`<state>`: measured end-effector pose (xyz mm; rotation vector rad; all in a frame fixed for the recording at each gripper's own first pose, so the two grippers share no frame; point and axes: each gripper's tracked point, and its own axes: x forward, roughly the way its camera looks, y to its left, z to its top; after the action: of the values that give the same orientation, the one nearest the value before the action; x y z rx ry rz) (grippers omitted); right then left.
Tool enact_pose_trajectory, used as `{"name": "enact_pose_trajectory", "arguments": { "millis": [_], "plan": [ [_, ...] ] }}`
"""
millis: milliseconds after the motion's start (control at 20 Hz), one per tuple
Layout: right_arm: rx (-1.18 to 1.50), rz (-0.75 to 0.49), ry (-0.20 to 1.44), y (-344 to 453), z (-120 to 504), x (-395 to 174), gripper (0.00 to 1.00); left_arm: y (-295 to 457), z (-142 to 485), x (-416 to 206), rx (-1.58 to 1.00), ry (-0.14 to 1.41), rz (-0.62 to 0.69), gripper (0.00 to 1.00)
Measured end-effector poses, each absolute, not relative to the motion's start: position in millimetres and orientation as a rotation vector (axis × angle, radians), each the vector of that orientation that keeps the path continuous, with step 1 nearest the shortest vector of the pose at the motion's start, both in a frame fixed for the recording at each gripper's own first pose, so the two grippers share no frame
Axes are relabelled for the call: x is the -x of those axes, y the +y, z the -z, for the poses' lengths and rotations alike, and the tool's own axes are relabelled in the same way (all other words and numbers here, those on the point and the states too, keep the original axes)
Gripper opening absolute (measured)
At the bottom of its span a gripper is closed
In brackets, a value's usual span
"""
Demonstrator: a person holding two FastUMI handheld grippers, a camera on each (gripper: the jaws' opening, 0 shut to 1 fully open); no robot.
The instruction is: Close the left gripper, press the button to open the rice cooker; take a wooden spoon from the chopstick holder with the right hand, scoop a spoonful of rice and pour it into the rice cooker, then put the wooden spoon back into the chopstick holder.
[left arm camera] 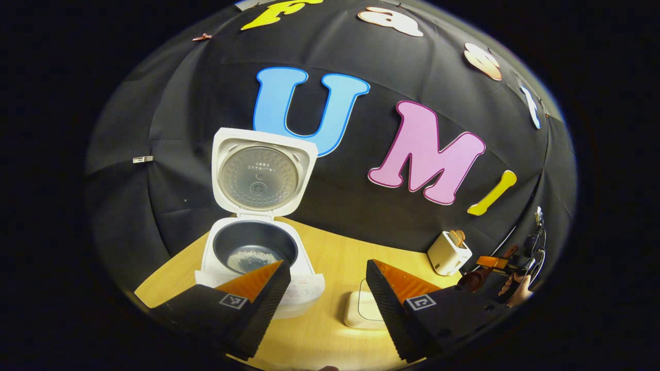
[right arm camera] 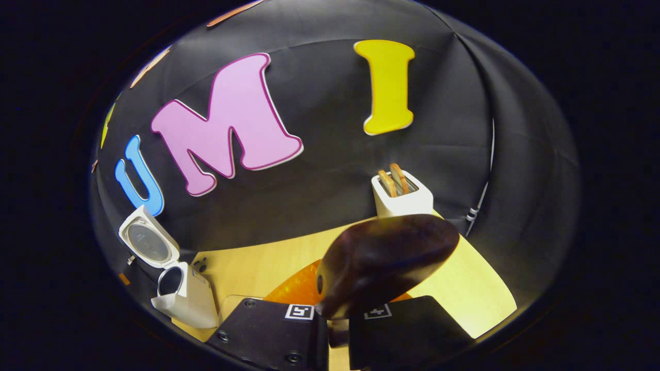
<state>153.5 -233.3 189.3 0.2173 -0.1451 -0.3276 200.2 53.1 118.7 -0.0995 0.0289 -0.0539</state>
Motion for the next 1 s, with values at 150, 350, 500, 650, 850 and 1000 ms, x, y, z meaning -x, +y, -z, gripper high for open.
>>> {"name": "enact_pose_trajectory", "arguments": {
  "millis": [150,350,500,650,850,1000],
  "plan": [
    [-0.225,0.343,-0.099,-245,-158,-157,0.07,46,-115,-198,0.1,0.041,0.053,0.95],
    [-0.246,0.357,-0.047,-254,-121,-162,0.08,47,-111,-196,0.098,0.056,0.035,0.95],
    [-0.264,0.369,-0.011,-262,-95,-171,0.08,43,-110,-191,0.095,0.06,0.026,0.95],
    [-0.273,0.363,0.011,-265,-80,-181,0.08,38,-107,-188,0.084,0.063,0.011,0.95],
    [-0.261,0.346,0.051,-265,-62,-193,0.08,33,-106,-182,0.081,0.057,-0.02,0.95],
    [-0.259,0.335,0.042,-264,-64,-195,0.1,32,-107,-178,0.088,0.048,-0.044,0.95]
  ]
}}
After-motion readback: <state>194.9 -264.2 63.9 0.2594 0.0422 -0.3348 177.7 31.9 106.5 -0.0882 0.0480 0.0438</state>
